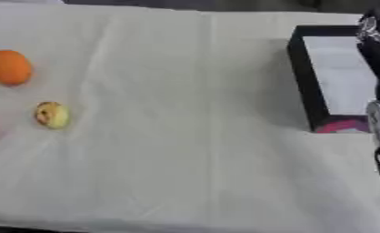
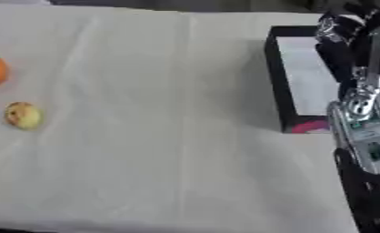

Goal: Pick up the objects with one hand, pass them to the other hand, and then place them into the box on the other side of the table.

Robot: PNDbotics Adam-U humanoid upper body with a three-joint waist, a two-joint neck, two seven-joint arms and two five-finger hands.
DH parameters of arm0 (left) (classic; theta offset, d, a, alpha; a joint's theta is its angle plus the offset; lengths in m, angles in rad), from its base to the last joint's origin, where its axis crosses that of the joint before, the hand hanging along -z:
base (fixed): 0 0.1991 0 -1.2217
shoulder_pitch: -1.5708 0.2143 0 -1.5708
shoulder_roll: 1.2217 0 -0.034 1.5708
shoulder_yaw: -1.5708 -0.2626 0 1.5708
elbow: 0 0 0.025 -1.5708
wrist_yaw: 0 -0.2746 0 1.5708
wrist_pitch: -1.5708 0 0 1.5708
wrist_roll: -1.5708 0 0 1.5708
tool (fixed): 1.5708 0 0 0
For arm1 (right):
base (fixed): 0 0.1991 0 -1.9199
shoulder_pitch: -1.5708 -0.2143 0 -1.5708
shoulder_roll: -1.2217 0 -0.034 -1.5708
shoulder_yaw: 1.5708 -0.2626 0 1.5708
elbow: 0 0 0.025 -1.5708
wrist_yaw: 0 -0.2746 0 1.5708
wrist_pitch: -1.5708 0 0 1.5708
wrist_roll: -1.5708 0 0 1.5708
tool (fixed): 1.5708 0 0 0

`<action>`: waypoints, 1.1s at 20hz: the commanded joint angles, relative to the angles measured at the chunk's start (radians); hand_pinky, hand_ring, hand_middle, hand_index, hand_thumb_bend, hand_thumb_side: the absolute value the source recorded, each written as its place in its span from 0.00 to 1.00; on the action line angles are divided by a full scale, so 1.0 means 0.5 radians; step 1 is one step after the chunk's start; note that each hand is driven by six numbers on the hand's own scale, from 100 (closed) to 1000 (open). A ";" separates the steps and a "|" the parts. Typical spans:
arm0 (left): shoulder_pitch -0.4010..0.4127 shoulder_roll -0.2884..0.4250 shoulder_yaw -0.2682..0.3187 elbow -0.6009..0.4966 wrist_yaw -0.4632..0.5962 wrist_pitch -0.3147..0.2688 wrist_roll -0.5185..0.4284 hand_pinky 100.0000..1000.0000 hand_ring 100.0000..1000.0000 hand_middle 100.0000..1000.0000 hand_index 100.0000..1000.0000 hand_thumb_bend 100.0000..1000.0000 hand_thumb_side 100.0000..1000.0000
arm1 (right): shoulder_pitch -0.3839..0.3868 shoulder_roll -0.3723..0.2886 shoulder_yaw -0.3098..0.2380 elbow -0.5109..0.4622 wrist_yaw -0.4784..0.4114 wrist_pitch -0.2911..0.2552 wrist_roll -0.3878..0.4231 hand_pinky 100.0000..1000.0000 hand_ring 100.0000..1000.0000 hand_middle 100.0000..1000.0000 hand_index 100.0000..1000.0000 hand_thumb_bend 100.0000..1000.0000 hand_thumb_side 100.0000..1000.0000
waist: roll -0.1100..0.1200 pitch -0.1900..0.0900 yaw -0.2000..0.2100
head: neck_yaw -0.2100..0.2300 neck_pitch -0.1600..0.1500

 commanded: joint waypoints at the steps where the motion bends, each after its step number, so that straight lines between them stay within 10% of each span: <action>1: -0.046 0.341 -0.045 0.070 -0.056 -0.020 -0.114 0.73 0.67 0.75 0.91 0.30 0.58 | -0.029 -0.095 -0.010 -0.040 0.007 0.003 0.004 0.86 0.76 0.77 0.88 0.01 0.21 | 0.015 -0.046 0.007 | 0.052 0.008; 10: -0.159 1.035 -0.256 0.456 -0.304 -0.082 -0.711 0.81 0.72 0.76 0.91 0.43 0.50 | -0.006 -0.216 0.008 -0.077 -0.008 0.042 0.028 0.86 0.76 0.77 0.88 0.01 0.20 | 0.009 -0.039 0.032 | 0.140 -0.067; 17: -0.218 1.321 -0.399 0.649 -0.583 -0.224 -1.201 0.90 0.79 0.76 0.87 0.74 0.10 | 0.013 -0.311 0.010 -0.105 -0.014 0.075 0.033 0.86 0.76 0.77 0.88 0.01 0.19 | -0.007 -0.010 0.051 | 0.139 -0.093; 22: -0.251 1.412 -0.483 0.699 -0.856 -0.334 -1.477 0.93 0.82 0.77 0.85 0.84 0.02 | 0.027 -0.361 0.011 -0.126 -0.010 0.096 0.038 0.86 0.76 0.77 0.88 0.01 0.19 | -0.013 -0.006 0.059 | 0.176 -0.023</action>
